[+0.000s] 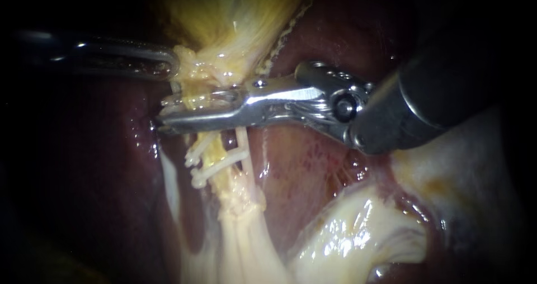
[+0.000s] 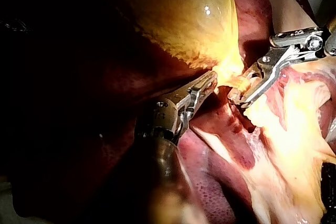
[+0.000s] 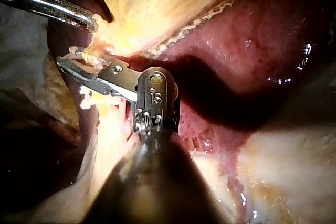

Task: Clipping third clip left tube

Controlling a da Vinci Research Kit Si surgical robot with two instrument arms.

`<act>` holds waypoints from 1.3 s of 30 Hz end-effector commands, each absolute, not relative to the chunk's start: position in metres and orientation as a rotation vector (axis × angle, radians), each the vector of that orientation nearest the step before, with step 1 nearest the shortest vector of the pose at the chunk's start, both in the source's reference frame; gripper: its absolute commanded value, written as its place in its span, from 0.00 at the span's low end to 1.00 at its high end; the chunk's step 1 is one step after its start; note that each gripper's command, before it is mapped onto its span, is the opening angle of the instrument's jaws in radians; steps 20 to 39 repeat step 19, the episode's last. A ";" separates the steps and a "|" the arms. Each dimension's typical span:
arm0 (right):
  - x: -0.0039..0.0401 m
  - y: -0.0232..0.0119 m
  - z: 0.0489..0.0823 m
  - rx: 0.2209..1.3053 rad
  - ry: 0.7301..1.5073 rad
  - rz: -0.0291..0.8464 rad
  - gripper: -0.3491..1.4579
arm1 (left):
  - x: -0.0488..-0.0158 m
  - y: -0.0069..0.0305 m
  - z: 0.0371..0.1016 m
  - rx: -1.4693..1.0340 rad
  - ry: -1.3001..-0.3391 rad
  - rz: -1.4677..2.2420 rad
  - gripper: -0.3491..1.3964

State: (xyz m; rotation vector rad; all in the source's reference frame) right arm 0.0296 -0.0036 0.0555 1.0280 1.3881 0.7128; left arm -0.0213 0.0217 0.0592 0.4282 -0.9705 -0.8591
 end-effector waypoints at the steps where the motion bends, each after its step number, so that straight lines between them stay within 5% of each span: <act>1: 0.0297 -0.0036 0.0558 1.036 1.384 0.719 0.08 | -0.0213 0.0217 0.0592 0.428 -0.971 -0.859 0.00; 3: 0.0295 -0.0035 0.0560 1.041 1.379 0.731 0.00 | -0.0213 0.0217 0.0592 0.428 -0.971 -0.859 0.00; 39: 0.0288 -0.0035 0.0567 1.060 1.360 0.750 0.00 | -0.0212 0.0217 0.0592 0.429 -0.971 -0.859 0.00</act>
